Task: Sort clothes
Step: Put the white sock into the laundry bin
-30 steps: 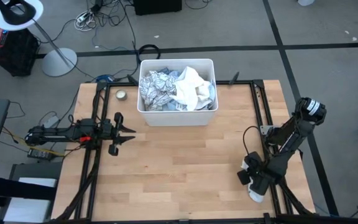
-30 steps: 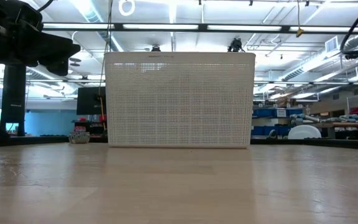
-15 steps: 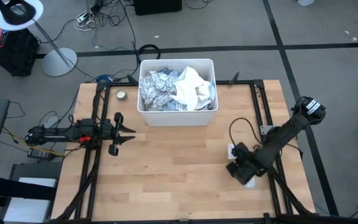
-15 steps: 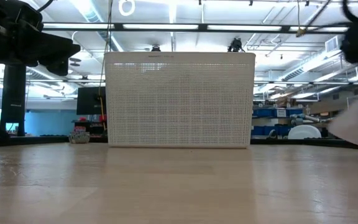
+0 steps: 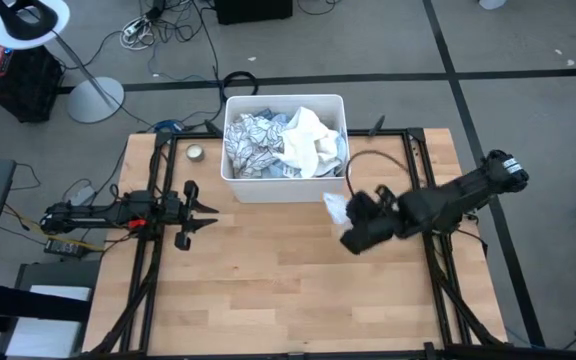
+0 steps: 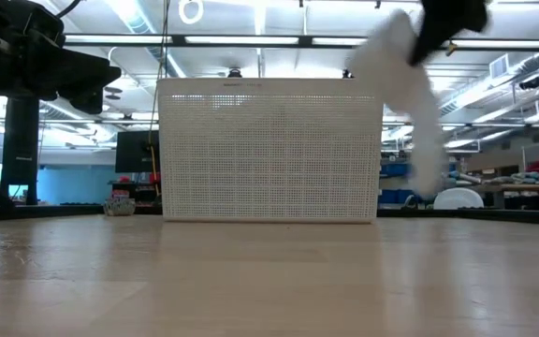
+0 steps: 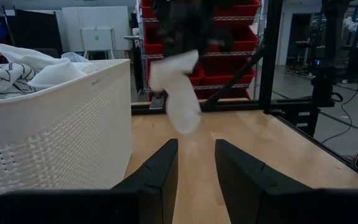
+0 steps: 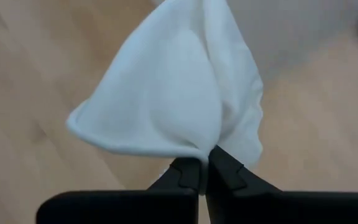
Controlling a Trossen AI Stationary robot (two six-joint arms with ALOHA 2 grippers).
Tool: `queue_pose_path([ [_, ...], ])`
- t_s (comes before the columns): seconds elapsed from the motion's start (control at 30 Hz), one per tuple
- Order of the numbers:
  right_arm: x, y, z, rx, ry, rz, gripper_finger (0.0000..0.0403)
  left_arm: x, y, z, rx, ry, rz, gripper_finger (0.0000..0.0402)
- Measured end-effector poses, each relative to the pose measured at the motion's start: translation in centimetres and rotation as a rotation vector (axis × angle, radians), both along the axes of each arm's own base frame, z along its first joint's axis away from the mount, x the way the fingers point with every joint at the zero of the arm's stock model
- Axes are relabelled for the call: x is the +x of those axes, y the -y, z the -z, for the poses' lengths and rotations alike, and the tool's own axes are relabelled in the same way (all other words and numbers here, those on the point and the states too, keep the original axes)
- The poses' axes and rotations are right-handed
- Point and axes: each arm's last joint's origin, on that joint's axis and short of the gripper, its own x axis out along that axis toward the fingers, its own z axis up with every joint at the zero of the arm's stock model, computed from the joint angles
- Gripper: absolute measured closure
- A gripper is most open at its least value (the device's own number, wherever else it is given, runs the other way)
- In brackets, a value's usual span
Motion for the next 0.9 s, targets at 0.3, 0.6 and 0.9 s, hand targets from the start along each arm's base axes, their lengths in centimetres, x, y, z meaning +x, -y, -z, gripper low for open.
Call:
queue_pose_path([
  [0.3, 2.2, 5.3, -8.9, -0.203, 0.173, -0.063, 0.0399, 0.0, 0.0, 0.0, 0.0, 0.0, 0.0, 0.0289],
  [0.6, 3.3, 11.0, -15.2, -0.336, 0.45, -0.075, 0.0399, 0.0, 0.0, 0.0, 0.0, 0.0, 0.0, 0.0289],
  [0.9, 4.2, 16.1, -16.0, -0.351, 0.56, -0.048, 0.0399, 0.0, 0.0, 0.0, 0.0, 0.0, 0.0, 0.0289],
])
